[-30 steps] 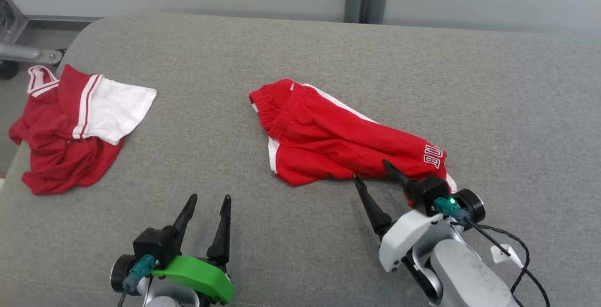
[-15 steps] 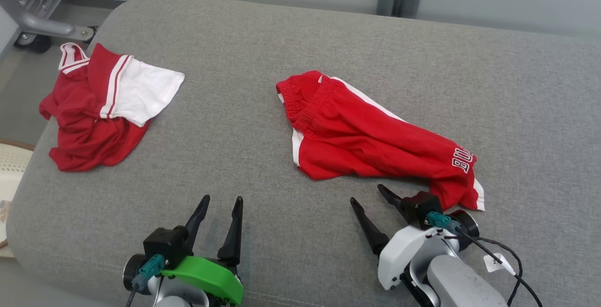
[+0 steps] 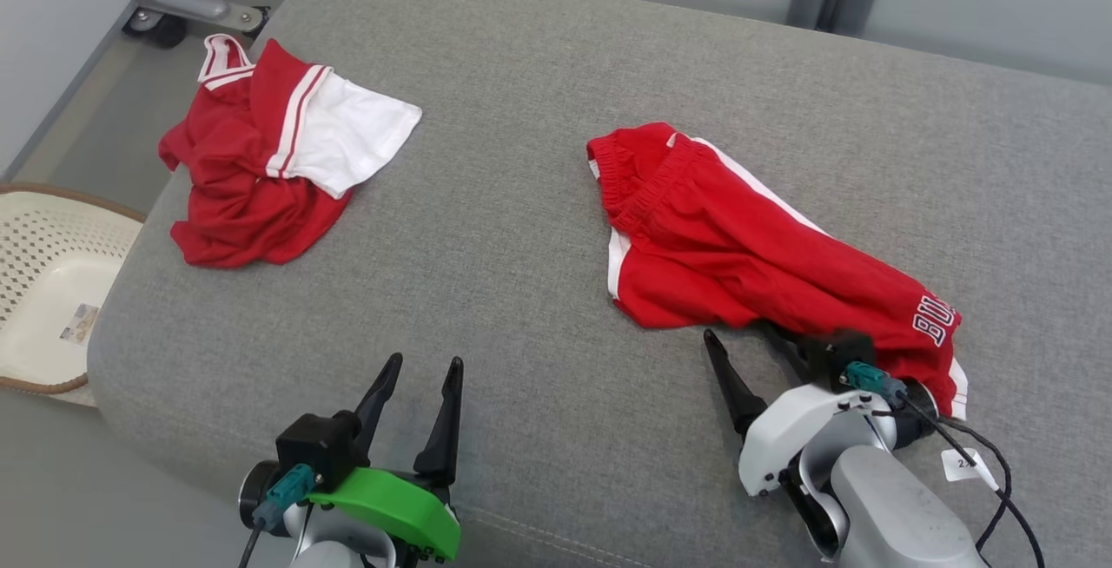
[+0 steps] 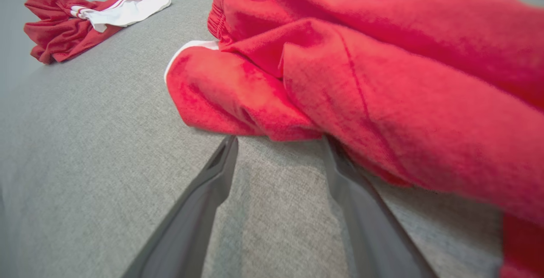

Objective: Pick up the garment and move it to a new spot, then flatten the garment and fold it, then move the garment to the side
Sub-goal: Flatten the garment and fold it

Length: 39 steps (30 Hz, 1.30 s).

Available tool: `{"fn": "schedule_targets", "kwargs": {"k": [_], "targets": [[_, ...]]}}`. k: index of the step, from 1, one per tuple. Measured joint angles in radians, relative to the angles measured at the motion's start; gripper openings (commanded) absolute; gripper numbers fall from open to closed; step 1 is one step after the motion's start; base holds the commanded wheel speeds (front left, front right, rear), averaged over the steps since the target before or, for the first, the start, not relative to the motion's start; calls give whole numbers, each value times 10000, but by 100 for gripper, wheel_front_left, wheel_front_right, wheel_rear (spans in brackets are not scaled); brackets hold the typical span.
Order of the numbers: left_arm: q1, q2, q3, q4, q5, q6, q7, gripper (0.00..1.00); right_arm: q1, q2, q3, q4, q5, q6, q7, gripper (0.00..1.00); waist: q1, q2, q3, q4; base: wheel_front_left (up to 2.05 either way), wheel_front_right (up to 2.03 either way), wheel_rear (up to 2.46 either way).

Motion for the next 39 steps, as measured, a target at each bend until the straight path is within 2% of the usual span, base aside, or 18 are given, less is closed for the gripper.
{"fn": "schedule_targets", "kwargs": {"k": [4,5,6,7,13,17,21,25,26,27,31,39], "targets": [[33,2,42,15,0,0,0,100,-185,31,-267,48,-67,2,0,100,0,0,39,269,0,0,0],[47,-2,31,17,0,0,0,100,-234,42,-297,13,-71,0,0,93,0,0,51,318,0,0,0],[56,-2,33,23,0,0,0,100,-248,46,-301,-19,-79,2,0,38,0,0,60,359,0,0,0],[60,-2,73,23,0,0,0,100,-247,54,-299,-40,-81,0,0,0,0,0,64,387,0,0,0],[184,-2,251,17,13,0,0,100,-97,69,-157,-493,125,2,-2,0,0,0,-3,170,0,0,0],[201,-4,253,4,15,0,0,100,86,36,-384,-1553,407,2,0,0,0,0,-118,-196,0,0,0],[229,-2,343,-8,19,-2,2,100,200,-324,-1271,-2725,587,2,-2,0,0,0,-257,-677,0,0,0],[332,-10,318,105,44,0,0,100,200,-673,-2123,-2913,362,0,0,2,0,0,-437,-1194,0,0,0],[349,-8,316,144,44,0,0,100,194,-706,-2334,-2683,295,0,-2,76,0,0,-488,-1313,0,0,0],[355,-12,314,178,44,0,0,100,198,-713,-2518,-2345,176,0,0,100,0,0,-543,-1428,0,0,0],[394,-10,307,290,48,0,2,100,209,-696,-3350,-1801,-244,0,0,100,0,0,-818,-1809,0,0,0],[709,-8,564,215,194,0,0,100,1616,-362,-3609,-2661,-750,-4,0,100,0,0,-1267,-2475,0,0,0]]}}
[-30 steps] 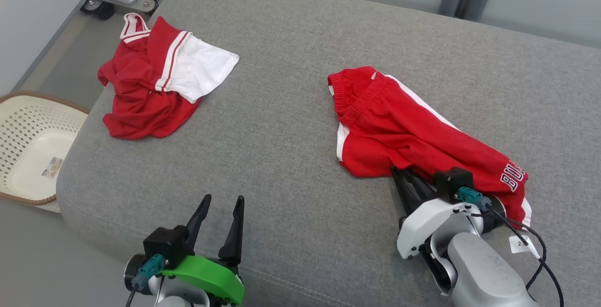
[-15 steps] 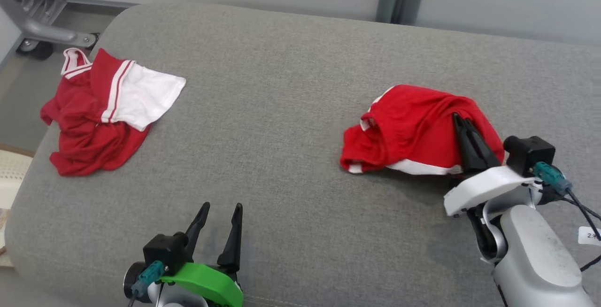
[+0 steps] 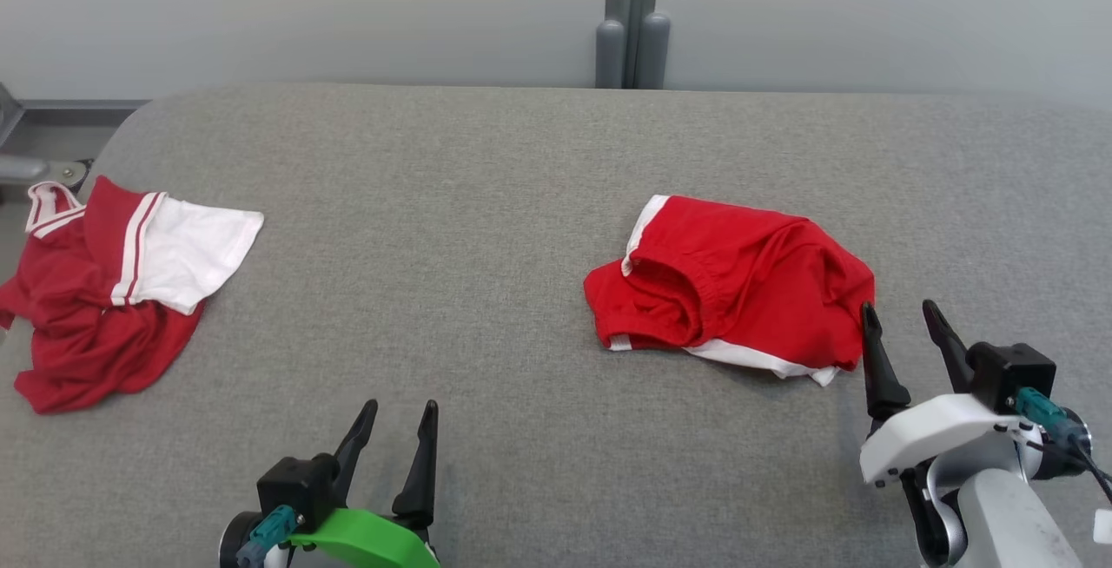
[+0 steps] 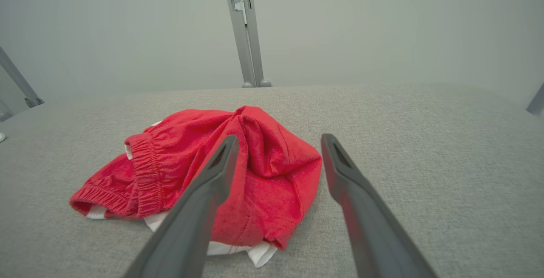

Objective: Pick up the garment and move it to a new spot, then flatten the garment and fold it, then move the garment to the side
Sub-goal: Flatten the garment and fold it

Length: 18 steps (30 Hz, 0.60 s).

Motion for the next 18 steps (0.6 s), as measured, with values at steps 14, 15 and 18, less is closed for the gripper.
{"fn": "schedule_targets", "kwargs": {"k": [14,15,18], "targets": [[-940,-4,-1137,-148,-249,-2,0,100,1465,318,173,-1582,-144,2,0,100,0,0,107,-1667,0,0,0],[-1121,-6,-1323,-117,-253,-2,0,100,1461,320,201,-1597,-144,2,0,100,0,0,163,-1808,0,0,0],[-1615,-10,-1845,115,-309,0,0,100,1434,353,330,-1584,-127,2,0,100,1,0,345,-2246,0,0,0]]}}
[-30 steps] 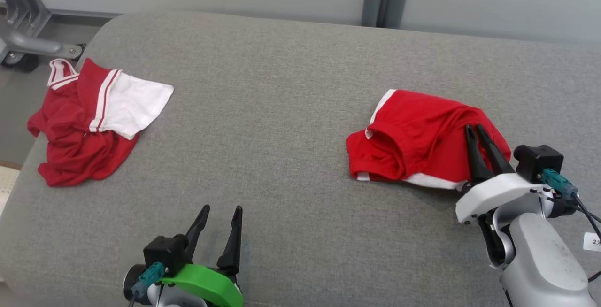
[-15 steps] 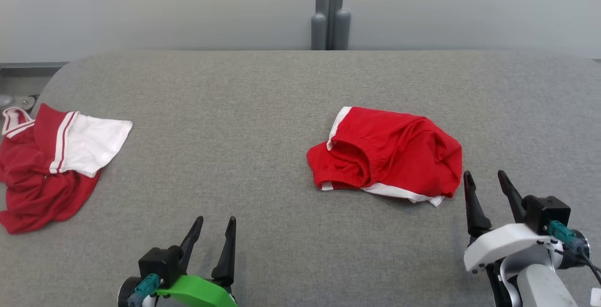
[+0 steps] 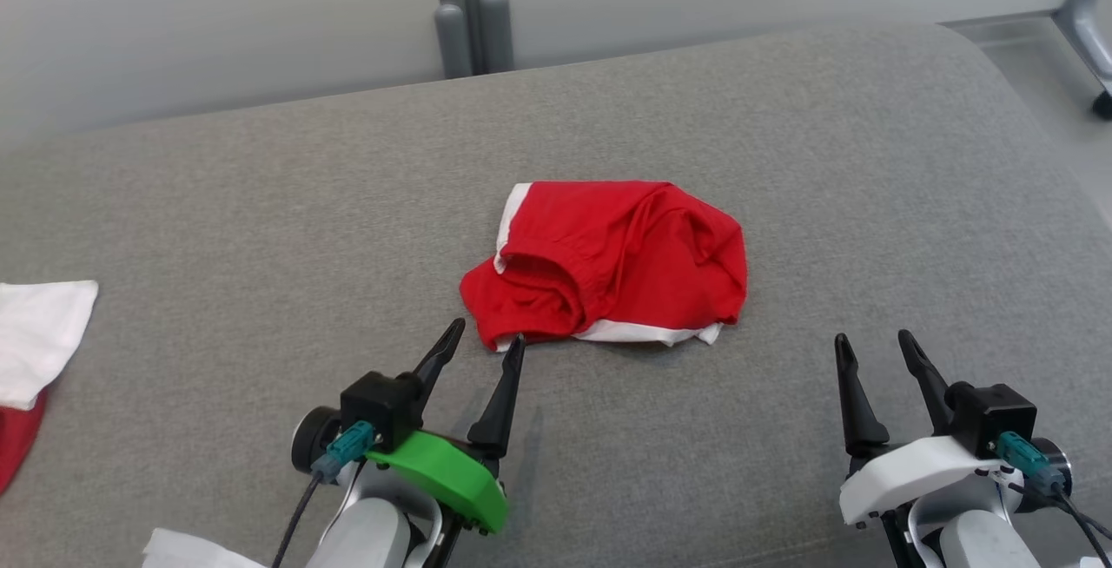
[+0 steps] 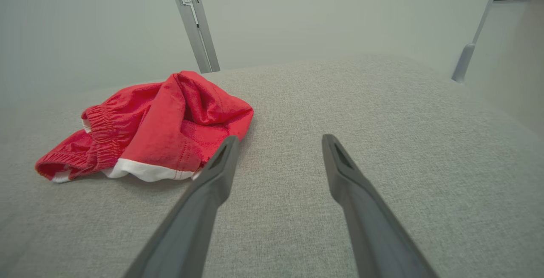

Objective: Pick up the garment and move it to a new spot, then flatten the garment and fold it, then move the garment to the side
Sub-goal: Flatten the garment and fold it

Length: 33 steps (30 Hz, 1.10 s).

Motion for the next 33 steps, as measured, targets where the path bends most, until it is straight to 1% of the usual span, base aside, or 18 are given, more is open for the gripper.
{"fn": "schedule_targets", "kwargs": {"k": [3,9,13,15,22,28,29,30,31,33], "targets": [[-450,-8,-257,334,21,-2,0,100,-171,23,136,33,65,0,0,100,0,0,204,-458,0,0,0],[-983,-13,-550,1003,102,-2,0,100,-278,56,94,86,132,0,0,100,0,0,671,-1354,0,0,0],[-1125,-6,-372,1444,382,-2,2,100,-358,54,-13,123,293,0,0,100,0,0,1031,-1835,0,0,0],[-1177,-6,-12,1586,508,-2,0,100,-387,65,25,109,420,0,0,100,0,0,1315,-2094,0,0,0],[-1337,4,391,1975,560,-2,2,100,-583,69,165,136,508,0,0,100,0,0,1828,-2447,0,0,0],[-1629,0,454,2015,489,-2,2,100,-668,71,278,144,472,0,0,100,0,0,1983,-2557,0,0,0],[-1667,13,249,1908,424,0,0,75,-669,69,286,142,462,0,0,100,0,0,1995,-2558,0,0,0],[-1739,25,35,1827,412,-2,2,6,-669,71,332,107,449,0,0,100,0,0,2006,-2549,0,0,0],[-1769,-8,-12,1653,293,-2,2,0,-665,75,355,59,391,0,0,100,0,0,2011,-2530,0,0,0],[-1873,-33,104,1164,228,-2,2,0,-639,75,307,6,397,0,0,100,0,0,2009,-2462,0,0,0]]}}
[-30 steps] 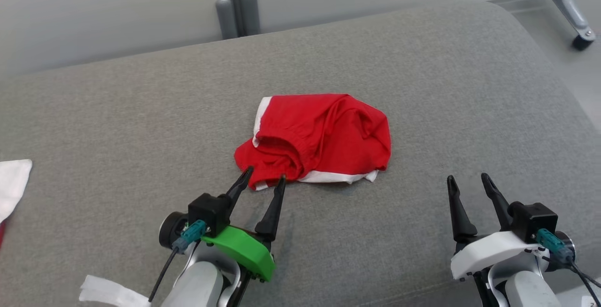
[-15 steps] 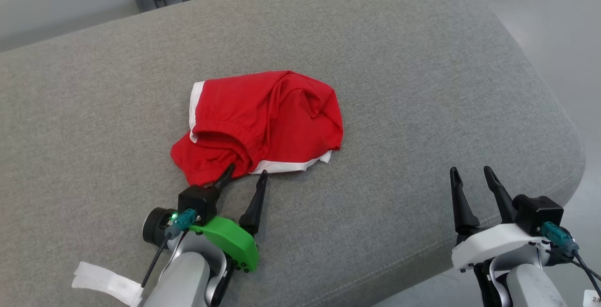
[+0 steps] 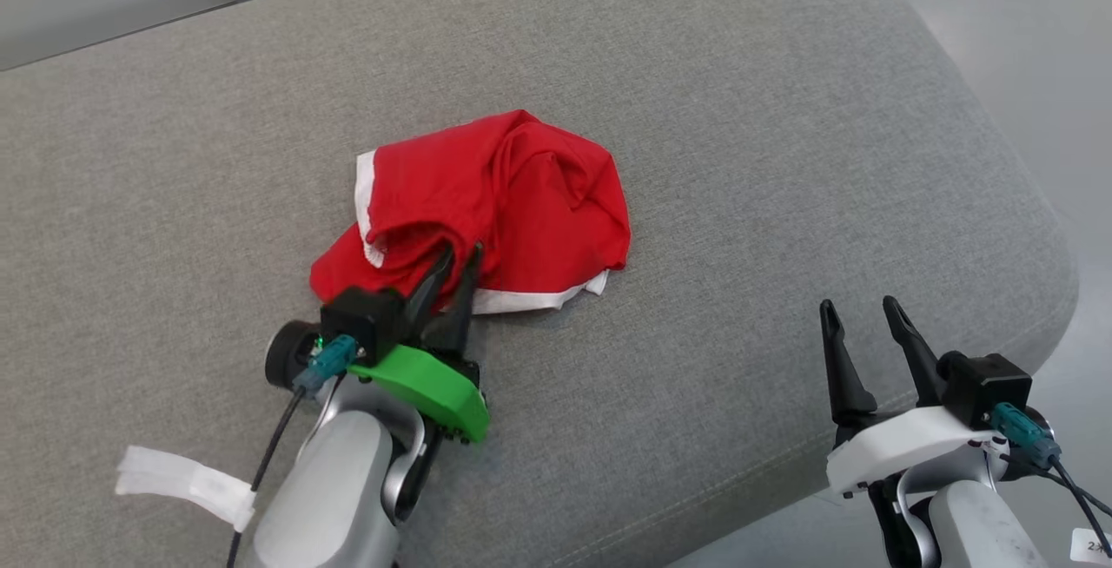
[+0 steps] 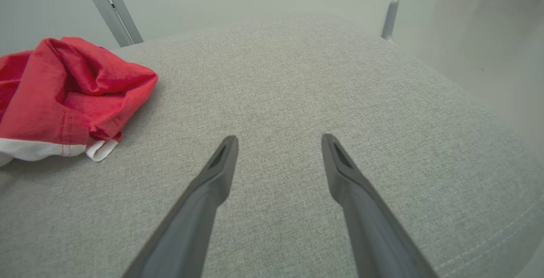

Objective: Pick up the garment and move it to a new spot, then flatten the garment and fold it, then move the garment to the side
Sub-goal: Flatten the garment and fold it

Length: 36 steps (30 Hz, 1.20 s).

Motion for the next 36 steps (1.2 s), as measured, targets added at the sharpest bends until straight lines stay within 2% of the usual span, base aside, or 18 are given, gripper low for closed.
{"fn": "schedule_targets", "kwargs": {"k": [6,10,11,12,14,15,20,23,29,36], "targets": [[-238,33,963,-1703,113,0,-2,0,101,-2,-130,19,12,0,0,100,0,0,-37,341,0,0,0],[-746,161,2121,-1664,165,0,-2,0,42,0,31,79,82,0,0,100,0,0,-56,574,0,0,0],[-918,221,2481,-1406,134,0,-2,20,15,4,79,94,111,0,0,100,0,0,-53,612,0,0,0],[-1106,347,2778,-1114,79,0,-2,20,-24,6,146,125,134,0,0,100,0,0,-37,635,0,0,0],[-1558,763,3237,-155,267,4,-2,53,-139,0,297,151,232,0,0,100,0,0,15,635,0,0,0],[-1731,909,3524,334,222,38,-2,100,-198,4,372,161,280,0,0,100,0,-1,45,610,0,0,0],[-2378,1519,4282,2309,360,470,0,100,-297,4,433,186,374,0,0,100,0,0,210,483,0,0,0],[-2349,1522,4556,2038,506,428,-2,100,-264,2,261,174,378,0,0,100,0,0,208,549,0,0,0],[-1121,619,4215,1124,696,48,-2,100,-160,8,130,169,284,0,0,100,0,0,115,972,0,0,0],[-244,228,3747,917,272,15,-2,100,-308,10,395,199,234,2,0,100,0,-1,23,1328,0,0,0]]}}
